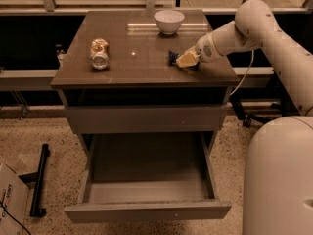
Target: Place rxbar blueberry into middle drawer
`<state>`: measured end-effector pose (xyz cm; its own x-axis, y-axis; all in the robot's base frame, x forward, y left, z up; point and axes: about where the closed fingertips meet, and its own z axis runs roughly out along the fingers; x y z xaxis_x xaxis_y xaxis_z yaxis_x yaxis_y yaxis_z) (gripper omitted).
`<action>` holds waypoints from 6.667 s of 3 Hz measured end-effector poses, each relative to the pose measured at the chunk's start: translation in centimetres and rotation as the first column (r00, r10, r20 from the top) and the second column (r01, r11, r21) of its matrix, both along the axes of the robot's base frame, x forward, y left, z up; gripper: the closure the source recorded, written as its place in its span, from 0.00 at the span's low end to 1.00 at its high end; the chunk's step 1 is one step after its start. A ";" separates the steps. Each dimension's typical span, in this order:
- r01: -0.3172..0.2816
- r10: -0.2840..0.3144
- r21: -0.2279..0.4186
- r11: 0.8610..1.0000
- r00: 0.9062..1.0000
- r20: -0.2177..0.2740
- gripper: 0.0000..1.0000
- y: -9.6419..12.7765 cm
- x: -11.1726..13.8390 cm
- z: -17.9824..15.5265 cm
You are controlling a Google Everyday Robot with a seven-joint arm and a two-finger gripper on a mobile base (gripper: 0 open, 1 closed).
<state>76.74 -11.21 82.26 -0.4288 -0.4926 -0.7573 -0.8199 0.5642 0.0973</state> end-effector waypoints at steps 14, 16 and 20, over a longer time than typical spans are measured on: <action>0.007 -0.026 0.091 0.996 0.977 0.210 0.00 -0.1 0.0 1.7; 0.039 -0.051 0.073 0.997 0.983 0.177 0.16 -0.9 0.2 0.2; -0.162 0.115 0.158 0.974 0.956 0.270 1.00 3.9 -5.8 7.8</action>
Offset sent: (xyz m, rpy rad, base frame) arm -0.1867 0.1246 0.2661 0.0295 -0.6684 0.5250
